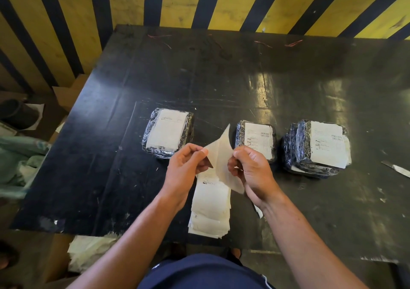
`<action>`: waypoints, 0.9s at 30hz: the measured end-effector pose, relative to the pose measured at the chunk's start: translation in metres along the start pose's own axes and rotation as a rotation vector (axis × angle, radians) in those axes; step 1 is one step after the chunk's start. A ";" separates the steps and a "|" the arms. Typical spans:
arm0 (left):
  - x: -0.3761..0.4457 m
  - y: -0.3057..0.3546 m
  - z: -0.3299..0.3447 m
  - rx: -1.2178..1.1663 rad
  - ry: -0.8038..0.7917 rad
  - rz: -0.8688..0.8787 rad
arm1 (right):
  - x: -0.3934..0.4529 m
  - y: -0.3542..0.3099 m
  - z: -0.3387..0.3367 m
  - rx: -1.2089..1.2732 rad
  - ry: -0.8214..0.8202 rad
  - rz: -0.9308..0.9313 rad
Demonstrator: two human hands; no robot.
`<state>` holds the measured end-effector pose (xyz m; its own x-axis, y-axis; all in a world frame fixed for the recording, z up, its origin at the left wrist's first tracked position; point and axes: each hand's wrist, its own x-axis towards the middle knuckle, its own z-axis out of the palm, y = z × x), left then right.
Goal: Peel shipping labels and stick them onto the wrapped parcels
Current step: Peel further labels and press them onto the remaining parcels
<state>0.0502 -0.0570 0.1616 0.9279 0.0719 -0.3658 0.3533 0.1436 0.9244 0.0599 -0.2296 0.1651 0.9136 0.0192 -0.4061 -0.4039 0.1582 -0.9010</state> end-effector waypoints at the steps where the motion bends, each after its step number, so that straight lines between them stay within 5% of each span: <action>1: 0.001 -0.001 -0.002 -0.037 0.027 -0.021 | 0.002 0.001 -0.002 0.057 0.041 0.021; 8: 0.014 -0.007 -0.020 -0.207 0.189 -0.085 | 0.012 0.010 -0.028 0.410 0.157 0.130; 20: 0.033 0.002 -0.047 -0.386 0.498 -0.035 | 0.024 0.026 -0.100 0.669 0.433 0.226; 24: 0.034 0.006 -0.057 -0.234 0.474 0.008 | 0.021 0.014 -0.130 0.526 0.500 0.081; 27: 0.030 0.002 -0.052 -0.120 0.418 0.009 | 0.018 0.011 -0.143 0.105 0.501 -0.072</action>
<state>0.0723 -0.0030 0.1470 0.7941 0.4640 -0.3926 0.3059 0.2530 0.9178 0.0654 -0.3691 0.1259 0.7937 -0.4668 -0.3901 -0.3107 0.2402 -0.9197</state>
